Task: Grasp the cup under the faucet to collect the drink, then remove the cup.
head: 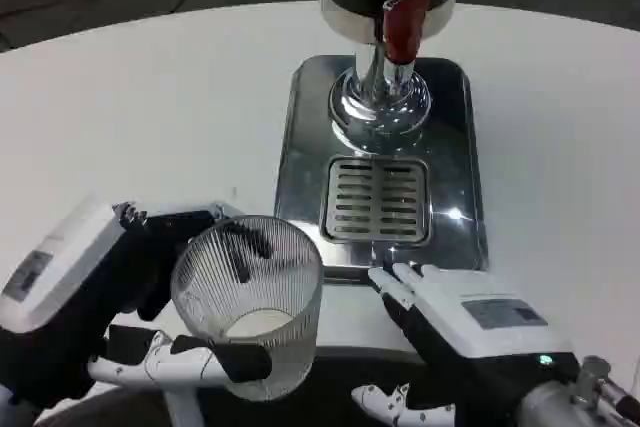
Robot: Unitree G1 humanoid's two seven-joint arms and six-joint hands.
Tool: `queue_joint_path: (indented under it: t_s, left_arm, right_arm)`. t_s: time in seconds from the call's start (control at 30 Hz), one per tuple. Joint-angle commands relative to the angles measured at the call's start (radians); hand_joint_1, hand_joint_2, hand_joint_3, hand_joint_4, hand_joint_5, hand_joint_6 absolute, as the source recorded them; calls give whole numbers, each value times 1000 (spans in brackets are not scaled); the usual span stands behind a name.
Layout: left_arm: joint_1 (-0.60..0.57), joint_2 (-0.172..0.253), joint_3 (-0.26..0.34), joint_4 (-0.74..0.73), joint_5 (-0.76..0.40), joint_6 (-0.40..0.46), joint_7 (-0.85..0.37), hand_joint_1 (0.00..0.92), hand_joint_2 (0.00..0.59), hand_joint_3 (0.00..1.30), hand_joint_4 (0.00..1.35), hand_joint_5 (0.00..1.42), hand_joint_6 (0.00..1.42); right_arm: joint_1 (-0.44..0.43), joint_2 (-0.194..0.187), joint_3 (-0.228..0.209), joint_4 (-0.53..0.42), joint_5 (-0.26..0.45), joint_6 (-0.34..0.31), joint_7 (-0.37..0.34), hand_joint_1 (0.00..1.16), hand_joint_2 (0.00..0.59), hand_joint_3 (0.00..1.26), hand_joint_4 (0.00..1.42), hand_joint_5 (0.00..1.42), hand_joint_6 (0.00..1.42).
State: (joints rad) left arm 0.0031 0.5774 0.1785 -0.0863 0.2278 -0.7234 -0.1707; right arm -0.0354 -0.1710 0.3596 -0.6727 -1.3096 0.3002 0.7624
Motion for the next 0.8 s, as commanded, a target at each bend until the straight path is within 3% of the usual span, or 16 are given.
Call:
queue_joint_path:
  t_s: [0.03,0.8]
  left_arm:
    - [-8,-2,-6,2,-3,-20,-1,421,231,1061,1166,1334,1424]
    - [-25,-11,-12,11,2,-5,4,420,226,1061,1166,1334,1424]
  right_arm:
    - [16,-1,-10,-12,-6,-13,12,329,367,44,0,0,0]
    - [12,8,-34,-14,4,-14,20,329,367,44,0,0,0]
